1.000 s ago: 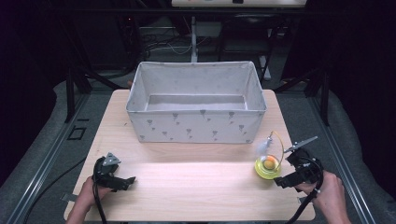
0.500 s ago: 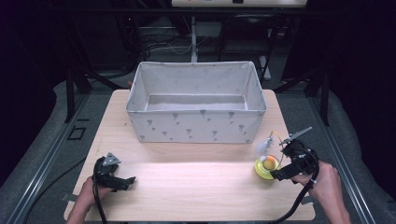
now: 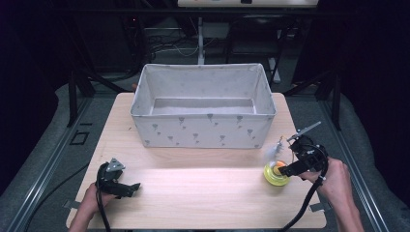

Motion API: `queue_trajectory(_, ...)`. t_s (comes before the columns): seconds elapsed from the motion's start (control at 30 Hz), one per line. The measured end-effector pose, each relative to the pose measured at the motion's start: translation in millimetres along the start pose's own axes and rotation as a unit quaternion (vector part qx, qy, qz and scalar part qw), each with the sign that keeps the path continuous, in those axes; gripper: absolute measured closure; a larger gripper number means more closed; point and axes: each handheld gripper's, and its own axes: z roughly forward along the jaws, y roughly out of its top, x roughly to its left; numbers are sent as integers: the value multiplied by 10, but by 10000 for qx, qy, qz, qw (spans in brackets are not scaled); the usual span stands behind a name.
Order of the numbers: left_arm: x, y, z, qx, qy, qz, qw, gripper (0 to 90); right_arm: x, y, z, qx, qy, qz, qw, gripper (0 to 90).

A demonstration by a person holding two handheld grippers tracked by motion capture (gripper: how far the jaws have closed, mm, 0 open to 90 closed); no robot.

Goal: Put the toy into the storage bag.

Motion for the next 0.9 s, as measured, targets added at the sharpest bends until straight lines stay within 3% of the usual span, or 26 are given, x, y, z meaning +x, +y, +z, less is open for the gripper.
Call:
queue_trajectory(0.2, 0, 0, 0, -3, -3, 1, 10000, 0, -10, 58, -76, 9, -24, -123, 9999, 447)
queue_trajectory(0.57, 1, 0, 1, -4, -4, 2, 10000, 0, 20, 188, -161, 231, -90, -318, 9992, 677)
queue_trajectory(0.6, 0, 0, 1, -5, -3, 1, 10000, 0, 21, 213, -166, 357, -141, -399, 9985, 709)
queue_trajectory(0.9, 0, 0, 0, -4, -3, 3, 10000, 0, 18, 265, -138, 506, -81, -400, 9979, 852)
